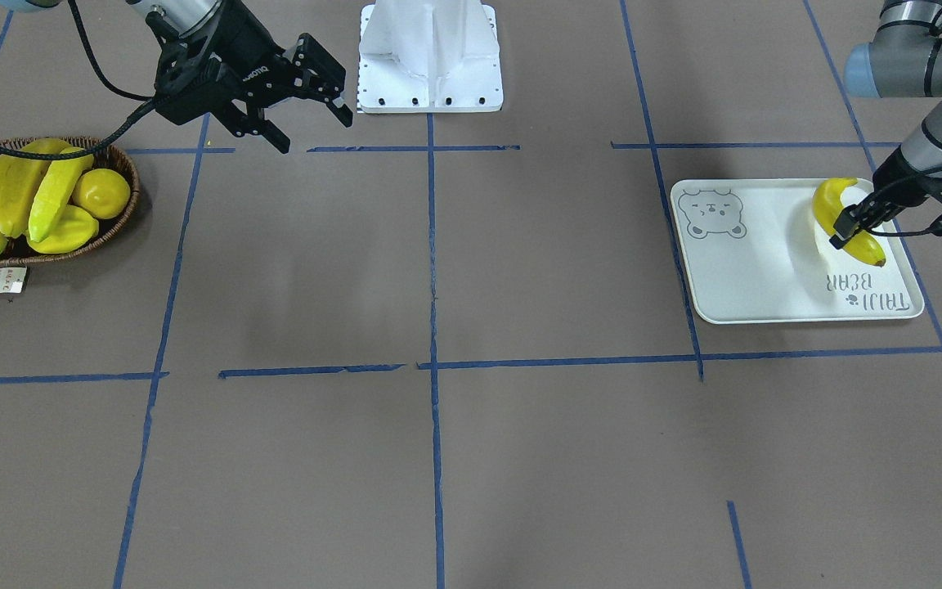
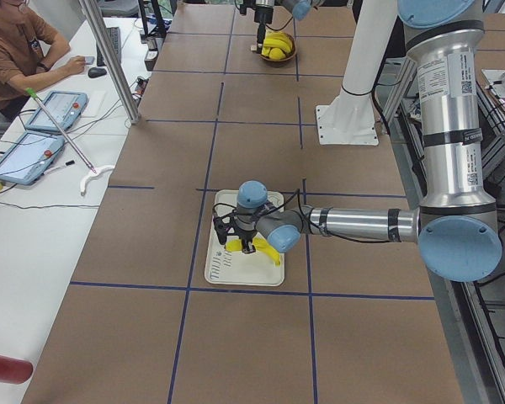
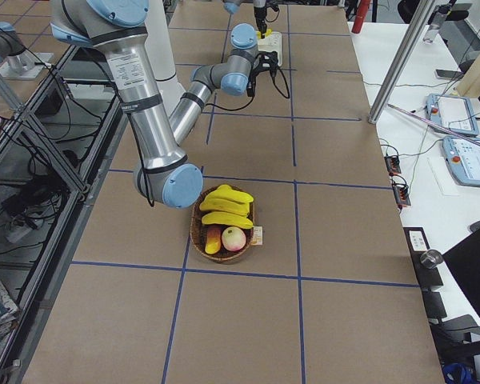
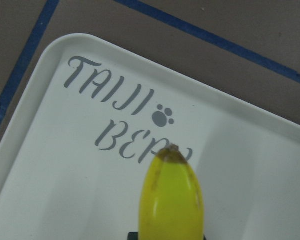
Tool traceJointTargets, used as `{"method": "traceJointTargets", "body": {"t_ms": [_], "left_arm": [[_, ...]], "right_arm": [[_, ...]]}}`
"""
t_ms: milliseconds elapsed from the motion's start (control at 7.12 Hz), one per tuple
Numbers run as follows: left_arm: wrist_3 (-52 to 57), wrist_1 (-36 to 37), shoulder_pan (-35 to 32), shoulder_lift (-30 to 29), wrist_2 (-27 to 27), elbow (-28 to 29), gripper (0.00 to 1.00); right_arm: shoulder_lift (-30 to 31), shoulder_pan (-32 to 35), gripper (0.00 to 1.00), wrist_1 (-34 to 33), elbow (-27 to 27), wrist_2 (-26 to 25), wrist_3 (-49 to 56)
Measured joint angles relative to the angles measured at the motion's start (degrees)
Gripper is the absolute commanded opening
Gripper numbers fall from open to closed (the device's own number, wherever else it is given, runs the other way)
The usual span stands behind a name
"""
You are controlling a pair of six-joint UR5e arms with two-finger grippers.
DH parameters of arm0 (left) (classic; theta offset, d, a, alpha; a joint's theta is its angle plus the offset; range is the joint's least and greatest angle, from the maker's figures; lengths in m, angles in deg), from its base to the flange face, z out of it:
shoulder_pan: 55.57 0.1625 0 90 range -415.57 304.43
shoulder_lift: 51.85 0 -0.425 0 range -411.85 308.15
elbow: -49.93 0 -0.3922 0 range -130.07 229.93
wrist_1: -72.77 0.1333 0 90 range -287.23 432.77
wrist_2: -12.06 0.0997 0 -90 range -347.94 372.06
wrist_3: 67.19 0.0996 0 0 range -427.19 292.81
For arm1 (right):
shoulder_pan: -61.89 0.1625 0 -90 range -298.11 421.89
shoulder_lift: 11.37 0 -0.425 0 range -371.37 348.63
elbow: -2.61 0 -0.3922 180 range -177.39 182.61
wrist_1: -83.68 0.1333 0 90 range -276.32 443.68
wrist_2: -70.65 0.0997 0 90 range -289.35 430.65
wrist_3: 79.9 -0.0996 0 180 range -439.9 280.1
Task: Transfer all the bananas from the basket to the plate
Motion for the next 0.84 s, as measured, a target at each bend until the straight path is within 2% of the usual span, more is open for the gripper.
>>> {"method": "traceJointTargets", "body": {"t_ms": [281, 421, 562, 702, 843], "left_arm": [[1.62, 0.03, -0.89, -0.32, 0.39, 1.48, 0.0], [1.81, 0.07, -1.03, -0.79, 1.01, 2.12, 0.04], [1.88, 0.07, -1.09, -1.55, 1.54, 3.02, 0.71], [1.9, 0.04, -1.17, -2.18, 1.77, 3.74, 1.0], [2.23, -0.05, -1.46, -2.57, 1.78, 4.08, 1.0]], "right_arm": [[-0.01, 0.06, 1.0, 0.04, 0.01, -0.04, 0.0], [-0.01, 0.06, 1.0, 0.04, 0.03, -0.15, 0.0], [-0.01, 0.05, 1.0, 0.01, 0.05, -0.33, 0.0], [0.0, 0.06, 1.0, 0.0, 0.05, -0.41, -0.01], [0.04, 0.08, 1.0, 0.04, 0.05, -0.44, -0.01]]}}
